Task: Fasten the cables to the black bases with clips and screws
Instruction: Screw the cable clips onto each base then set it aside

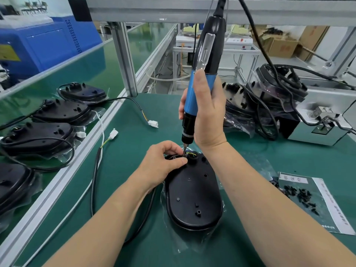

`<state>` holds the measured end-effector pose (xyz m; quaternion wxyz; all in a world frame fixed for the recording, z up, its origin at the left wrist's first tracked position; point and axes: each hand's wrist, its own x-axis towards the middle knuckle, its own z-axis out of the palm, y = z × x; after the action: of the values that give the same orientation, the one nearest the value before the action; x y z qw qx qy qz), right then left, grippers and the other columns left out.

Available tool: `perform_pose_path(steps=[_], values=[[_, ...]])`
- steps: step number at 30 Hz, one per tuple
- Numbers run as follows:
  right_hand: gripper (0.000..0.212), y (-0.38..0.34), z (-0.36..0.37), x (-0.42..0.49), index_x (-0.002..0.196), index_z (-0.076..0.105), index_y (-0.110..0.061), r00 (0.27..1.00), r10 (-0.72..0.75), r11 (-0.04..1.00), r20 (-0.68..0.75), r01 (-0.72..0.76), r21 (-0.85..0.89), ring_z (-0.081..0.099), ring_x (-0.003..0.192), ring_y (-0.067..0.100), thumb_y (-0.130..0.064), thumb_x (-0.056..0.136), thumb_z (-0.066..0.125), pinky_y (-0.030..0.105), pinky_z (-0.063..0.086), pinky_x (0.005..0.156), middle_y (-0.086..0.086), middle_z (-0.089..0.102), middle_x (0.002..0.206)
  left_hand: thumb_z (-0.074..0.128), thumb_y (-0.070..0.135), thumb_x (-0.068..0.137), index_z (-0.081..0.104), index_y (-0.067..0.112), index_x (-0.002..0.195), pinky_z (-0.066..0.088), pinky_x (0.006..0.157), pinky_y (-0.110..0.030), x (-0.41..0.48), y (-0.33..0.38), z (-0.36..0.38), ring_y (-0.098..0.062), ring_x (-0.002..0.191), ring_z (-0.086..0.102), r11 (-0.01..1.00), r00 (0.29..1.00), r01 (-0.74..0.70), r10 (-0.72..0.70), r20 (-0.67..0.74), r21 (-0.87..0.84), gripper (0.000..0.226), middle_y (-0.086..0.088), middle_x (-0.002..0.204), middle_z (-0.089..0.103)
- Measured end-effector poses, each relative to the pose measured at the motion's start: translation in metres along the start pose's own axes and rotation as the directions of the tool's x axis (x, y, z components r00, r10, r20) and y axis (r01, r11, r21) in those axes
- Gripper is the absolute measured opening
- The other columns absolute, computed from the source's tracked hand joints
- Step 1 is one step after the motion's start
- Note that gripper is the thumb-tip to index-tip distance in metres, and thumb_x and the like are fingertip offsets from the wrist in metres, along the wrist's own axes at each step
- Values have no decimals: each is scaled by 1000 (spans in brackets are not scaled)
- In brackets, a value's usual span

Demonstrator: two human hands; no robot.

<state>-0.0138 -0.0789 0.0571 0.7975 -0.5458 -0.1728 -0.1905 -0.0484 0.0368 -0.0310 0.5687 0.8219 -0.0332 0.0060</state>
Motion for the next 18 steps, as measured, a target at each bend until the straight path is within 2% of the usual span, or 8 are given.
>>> perform_pose_path(steps=[4, 8, 12, 18], values=[[30, -2, -1, 1, 87, 51, -21, 999, 17, 1000, 37, -17, -4, 49, 51, 24, -50, 88, 59, 34, 42, 48, 8, 53, 67, 81, 13, 75, 67, 22, 78, 41, 68, -6, 0, 1, 0, 2, 71, 54, 1000, 1000, 1, -1, 2, 3, 17, 6, 81, 64], [33, 5, -5, -8, 87, 49, -16, 992, 36, 999, 124, -32, -33, 48, 53, 24, -47, 86, 62, 34, 42, 48, 11, 52, 68, 80, 9, 75, 68, 16, 79, 43, 70, -8, -1, 1, 1, -3, 74, 56, 1000, 1000, -8, 8, 3, -25, 15, 1, 82, 66], [31, 0, -7, -8, 89, 51, -16, 994, 0, 1000, 112, -3, 22, 50, 53, 23, -45, 88, 61, 34, 43, 48, 8, 54, 68, 80, 8, 75, 67, 14, 79, 44, 71, -8, 0, 1, 1, 0, 72, 55, 999, 1000, -28, 28, 14, -42, 15, 1, 81, 65], [34, -5, -4, -2, 89, 47, -13, 998, 5, 997, 59, -10, 81, 48, 52, 23, -46, 89, 58, 33, 42, 47, 9, 52, 68, 81, 10, 74, 66, 20, 76, 42, 72, -10, 1, 1, -1, 0, 72, 53, 999, 999, -32, 32, 8, 3, 18, 6, 78, 63]])
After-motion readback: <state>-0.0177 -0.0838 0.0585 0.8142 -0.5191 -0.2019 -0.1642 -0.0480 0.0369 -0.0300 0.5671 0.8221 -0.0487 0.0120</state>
